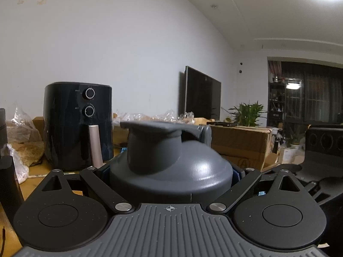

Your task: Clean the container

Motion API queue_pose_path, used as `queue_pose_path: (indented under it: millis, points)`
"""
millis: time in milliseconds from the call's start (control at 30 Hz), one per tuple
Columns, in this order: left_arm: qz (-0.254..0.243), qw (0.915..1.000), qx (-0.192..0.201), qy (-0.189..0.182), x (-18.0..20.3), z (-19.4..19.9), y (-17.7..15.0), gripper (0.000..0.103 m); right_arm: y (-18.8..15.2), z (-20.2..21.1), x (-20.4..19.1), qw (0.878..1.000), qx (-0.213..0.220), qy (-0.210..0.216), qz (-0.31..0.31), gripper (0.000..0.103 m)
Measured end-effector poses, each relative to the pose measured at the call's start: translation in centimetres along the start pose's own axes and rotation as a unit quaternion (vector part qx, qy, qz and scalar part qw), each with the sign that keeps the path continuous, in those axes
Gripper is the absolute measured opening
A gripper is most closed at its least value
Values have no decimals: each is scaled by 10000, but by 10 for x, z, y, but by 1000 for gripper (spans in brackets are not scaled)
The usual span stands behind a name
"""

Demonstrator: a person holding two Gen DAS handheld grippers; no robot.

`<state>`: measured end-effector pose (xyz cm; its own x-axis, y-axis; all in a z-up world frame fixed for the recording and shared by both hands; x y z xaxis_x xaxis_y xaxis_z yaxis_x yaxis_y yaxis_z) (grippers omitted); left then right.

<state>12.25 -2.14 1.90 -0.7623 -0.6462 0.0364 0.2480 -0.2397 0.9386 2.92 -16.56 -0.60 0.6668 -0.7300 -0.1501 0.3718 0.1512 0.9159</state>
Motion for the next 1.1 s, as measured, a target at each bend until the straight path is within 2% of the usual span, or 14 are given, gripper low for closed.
queue_pose_path:
  millis: [200, 567, 833, 1100]
  points:
    - [145, 9999, 28, -69, -4, -1, 0, 95, 4, 2, 0, 9999, 140, 9, -24, 16]
    - [139, 9999, 77, -57, -4, 1, -1, 96, 3, 3, 0, 9999, 97, 25, -31, 16]
    - [66, 9995, 202, 240, 3, 3, 3, 96, 2, 2, 1, 9999, 95, 33, -40, 16]
    - [42, 9991, 266, 332, 7, 9, 7, 96, 1, 1, 1, 9999, 97, 47, -48, 16]
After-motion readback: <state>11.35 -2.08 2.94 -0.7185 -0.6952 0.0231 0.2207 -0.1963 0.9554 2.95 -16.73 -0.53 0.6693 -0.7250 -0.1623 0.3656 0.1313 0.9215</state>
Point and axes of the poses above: each gripper's, at about its wrist camera, not at the fingertips, and z roughly against the way its jaws point, x to its right, y to its top, the point moved 5 cm from there along -z, roughly the way its jaws point, and after that the axes turned 13 degrees about -x, right-handed, at the moved point
